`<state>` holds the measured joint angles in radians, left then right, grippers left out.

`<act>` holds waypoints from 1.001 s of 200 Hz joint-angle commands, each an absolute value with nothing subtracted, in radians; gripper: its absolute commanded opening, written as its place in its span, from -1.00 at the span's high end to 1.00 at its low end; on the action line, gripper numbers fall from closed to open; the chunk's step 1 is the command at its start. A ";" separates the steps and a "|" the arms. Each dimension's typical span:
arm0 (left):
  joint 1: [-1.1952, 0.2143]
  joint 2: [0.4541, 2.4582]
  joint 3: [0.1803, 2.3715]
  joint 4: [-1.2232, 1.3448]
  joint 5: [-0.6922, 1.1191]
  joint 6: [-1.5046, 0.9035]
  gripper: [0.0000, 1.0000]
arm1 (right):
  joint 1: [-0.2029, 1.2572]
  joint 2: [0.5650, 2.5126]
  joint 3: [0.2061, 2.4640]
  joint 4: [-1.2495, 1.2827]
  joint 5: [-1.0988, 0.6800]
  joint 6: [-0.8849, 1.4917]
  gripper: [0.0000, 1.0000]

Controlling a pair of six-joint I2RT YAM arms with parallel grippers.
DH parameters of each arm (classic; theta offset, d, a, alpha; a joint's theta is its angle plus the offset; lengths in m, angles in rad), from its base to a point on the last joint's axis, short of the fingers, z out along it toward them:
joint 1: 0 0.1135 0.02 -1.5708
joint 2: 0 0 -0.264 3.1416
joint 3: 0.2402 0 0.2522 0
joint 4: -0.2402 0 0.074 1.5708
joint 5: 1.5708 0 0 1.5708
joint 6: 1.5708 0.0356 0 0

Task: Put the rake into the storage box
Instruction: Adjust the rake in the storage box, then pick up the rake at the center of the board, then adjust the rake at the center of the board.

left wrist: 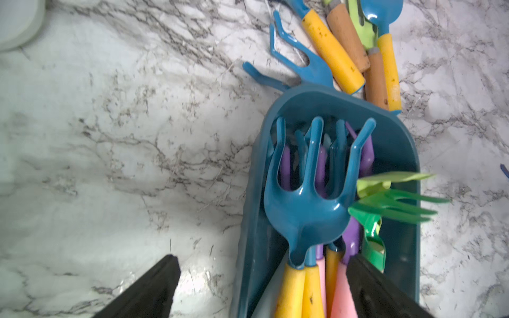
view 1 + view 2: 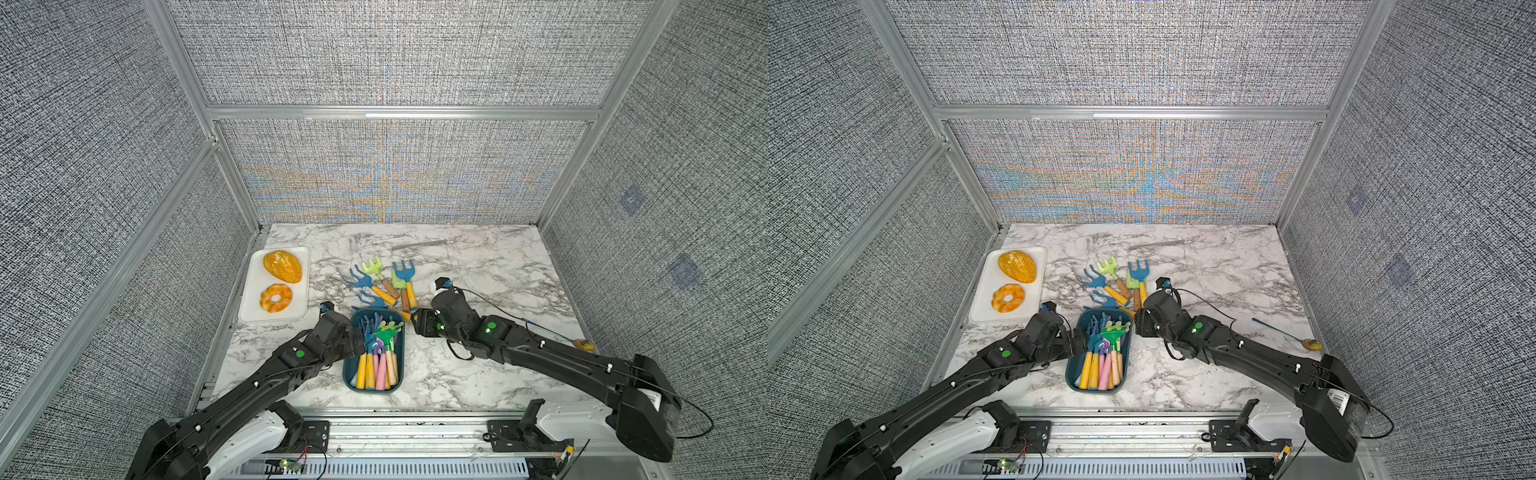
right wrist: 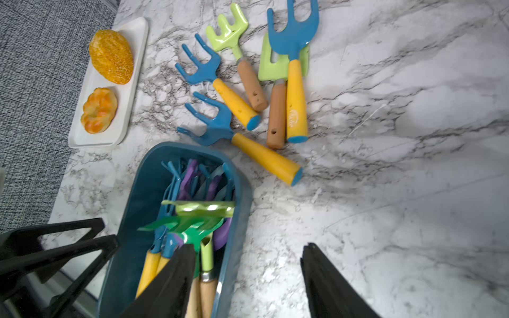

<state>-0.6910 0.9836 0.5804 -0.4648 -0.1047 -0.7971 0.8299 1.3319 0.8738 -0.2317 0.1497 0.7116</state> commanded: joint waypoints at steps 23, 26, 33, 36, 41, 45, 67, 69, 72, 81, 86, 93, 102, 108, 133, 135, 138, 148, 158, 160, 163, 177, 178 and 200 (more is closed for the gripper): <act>-0.628 1.181 0.782 -0.468 -0.114 -0.707 -0.98 | 0.703 1.528 1.027 -0.261 -0.003 0.476 -0.32; -0.623 1.197 0.802 -0.469 -0.106 -0.701 -0.99 | 0.695 1.545 1.041 -0.266 -0.003 0.468 -0.32; -0.614 1.236 0.844 -0.469 -0.104 -0.691 -0.98 | 0.675 1.586 1.077 -0.278 0.000 0.451 -0.32; -0.612 1.253 0.863 -0.470 -0.103 -0.687 -0.99 | 0.666 1.603 1.091 -0.282 0.003 0.445 -0.32; -0.607 1.281 0.889 -0.470 -0.103 -0.681 -0.99 | 0.652 1.630 1.116 -0.292 0.010 0.437 -0.30; -0.602 1.303 0.913 -0.470 -0.103 -0.677 -0.98 | 0.643 1.655 1.137 -0.301 0.016 0.430 -0.28; -0.570 1.436 1.022 -0.479 -0.070 -0.658 -0.99 | 0.607 1.772 1.235 -0.335 0.028 0.390 -0.20; -0.567 1.446 1.027 -0.480 -0.065 -0.656 -0.98 | 0.605 1.781 1.243 -0.337 0.026 0.387 -0.18; -0.563 1.463 1.043 -0.481 -0.062 -0.654 -0.99 | 0.603 1.795 1.255 -0.340 0.025 0.381 -0.17; -0.548 1.511 1.079 -0.489 -0.050 -0.654 -0.98 | 0.600 1.838 1.291 -0.346 0.025 0.364 -0.15; -0.540 1.535 1.098 -0.495 -0.040 -0.653 -0.97 | 0.598 1.861 1.311 -0.352 0.026 0.357 -0.15; -0.528 1.567 1.125 -0.502 -0.026 -0.652 -0.95 | 0.598 1.897 1.342 -0.364 0.021 0.345 -0.13; -0.513 1.609 1.151 -0.512 -0.016 -0.651 -0.92 | 0.598 1.945 1.381 -0.377 0.010 0.331 -0.09; -0.503 1.633 1.171 -0.520 -0.007 -0.651 -0.89 | 0.597 1.973 1.403 -0.389 0.015 0.327 -0.08; -0.484 1.732 1.252 -0.544 0.018 -0.651 -0.68 | 0.596 2.072 1.482 -0.431 0.075 0.331 0.09; -0.484 1.741 1.256 -0.545 0.018 -0.650 -0.66 | 0.595 2.080 1.490 -0.438 0.086 0.332 0.10; -0.482 1.749 1.264 -0.546 0.020 -0.650 -0.63 | 0.594 2.089 1.499 -0.445 0.100 0.334 0.11; -0.482 1.778 1.277 -0.547 0.025 -0.653 -0.59 | 0.593 2.111 1.520 -0.465 0.160 0.346 0.19; -0.483 1.799 1.282 -0.544 0.024 -0.656 -0.53 | 0.594 2.127 1.535 -0.478 0.204 0.351 0.27; -0.483 1.801 1.282 -0.542 0.022 -0.656 -0.52 | 0.592 2.130 1.538 -0.479 0.211 0.351 0.28; -0.482 1.807 1.283 -0.542 0.019 -0.658 -0.51 | 0.591 2.133 1.541 -0.481 0.217 0.351 0.29; -0.483 1.828 1.284 -0.536 0.017 -0.662 -0.44 | 0.586 2.157 1.560 -0.489 0.234 0.345 0.34; -0.482 1.828 1.284 -0.536 0.016 -0.663 -0.44 | 0.586 2.157 1.561 -0.489 0.234 0.345 0.34; -0.482 1.869 1.288 -0.524 0.024 -0.676 -0.44 | 0.580 2.181 1.574 -0.488 0.225 0.332 0.36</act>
<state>-0.4824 1.8366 1.2789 -0.5255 0.0097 -0.6598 0.5835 2.1624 1.5620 -0.4561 0.1806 0.3454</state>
